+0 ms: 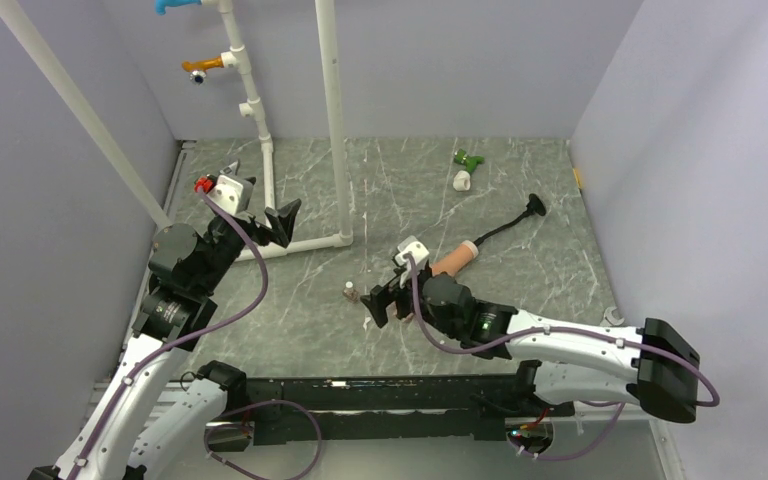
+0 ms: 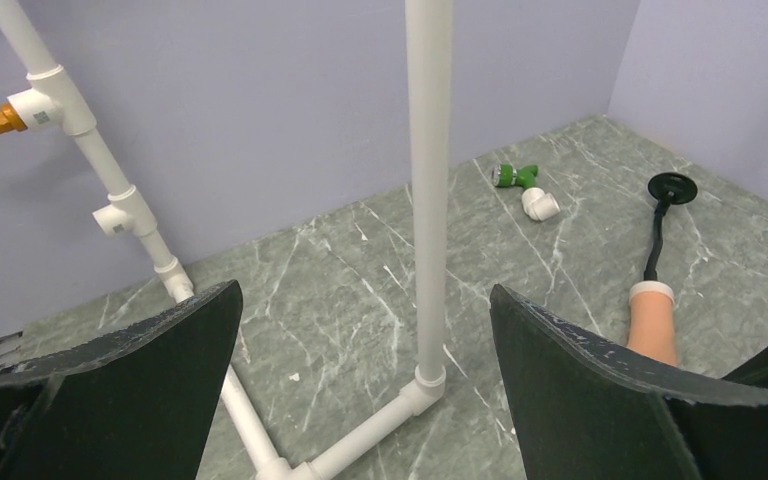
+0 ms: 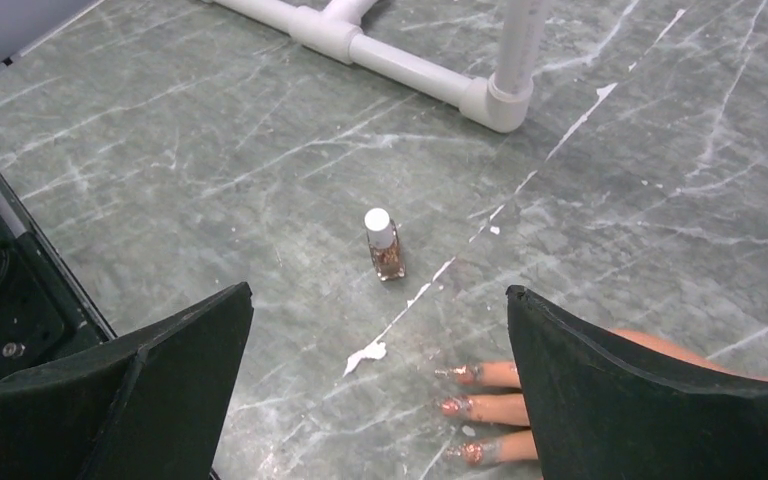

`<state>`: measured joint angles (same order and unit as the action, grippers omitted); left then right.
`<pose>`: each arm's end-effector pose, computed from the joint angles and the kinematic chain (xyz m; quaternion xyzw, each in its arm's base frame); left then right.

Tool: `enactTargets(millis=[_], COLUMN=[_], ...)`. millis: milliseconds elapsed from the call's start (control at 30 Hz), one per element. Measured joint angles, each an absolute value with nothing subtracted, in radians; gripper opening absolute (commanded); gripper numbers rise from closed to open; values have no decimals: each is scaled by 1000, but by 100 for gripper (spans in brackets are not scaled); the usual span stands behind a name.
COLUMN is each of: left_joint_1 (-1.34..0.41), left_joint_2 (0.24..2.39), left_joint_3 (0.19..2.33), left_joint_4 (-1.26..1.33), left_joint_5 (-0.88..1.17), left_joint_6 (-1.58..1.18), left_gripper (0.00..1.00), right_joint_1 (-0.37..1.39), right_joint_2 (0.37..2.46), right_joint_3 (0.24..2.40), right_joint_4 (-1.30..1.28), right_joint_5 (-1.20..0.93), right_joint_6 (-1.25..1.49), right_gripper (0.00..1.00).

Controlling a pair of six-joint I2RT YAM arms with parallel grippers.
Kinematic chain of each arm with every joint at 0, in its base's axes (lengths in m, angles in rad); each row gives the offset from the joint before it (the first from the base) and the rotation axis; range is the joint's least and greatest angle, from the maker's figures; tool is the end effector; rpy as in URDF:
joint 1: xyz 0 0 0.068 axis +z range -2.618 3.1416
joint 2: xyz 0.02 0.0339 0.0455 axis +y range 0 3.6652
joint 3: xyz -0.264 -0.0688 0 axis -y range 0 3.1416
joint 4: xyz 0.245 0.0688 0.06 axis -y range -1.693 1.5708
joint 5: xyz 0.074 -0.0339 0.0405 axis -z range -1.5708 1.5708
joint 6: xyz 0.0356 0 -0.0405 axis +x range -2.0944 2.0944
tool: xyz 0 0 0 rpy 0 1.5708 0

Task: Paint the nails
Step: Reset both arms

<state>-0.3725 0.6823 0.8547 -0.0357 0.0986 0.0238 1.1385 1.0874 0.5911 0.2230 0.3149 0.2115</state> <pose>0.1427 -0.0595 0.3960 0.1656 0.6362 -0.1625 0.7358 0.1127 0.2180 0.2542 -0.2671 0.7463 0.2753 0.5439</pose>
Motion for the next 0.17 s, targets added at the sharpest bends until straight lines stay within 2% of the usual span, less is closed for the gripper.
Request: enactTargets(millis=[167], left_joint_1=[-373], left_joint_2=[682], left_joint_3=[855], left_joint_4=[-36], left_joint_5=[99], left_joint_6=[27], left_gripper=[99], right_joint_1=[1139], right_joint_2=[1060], right_joint_3=[545], right_joint_4=[215], right_joint_5=[315], right_joint_6=[221], right_gripper=[100])
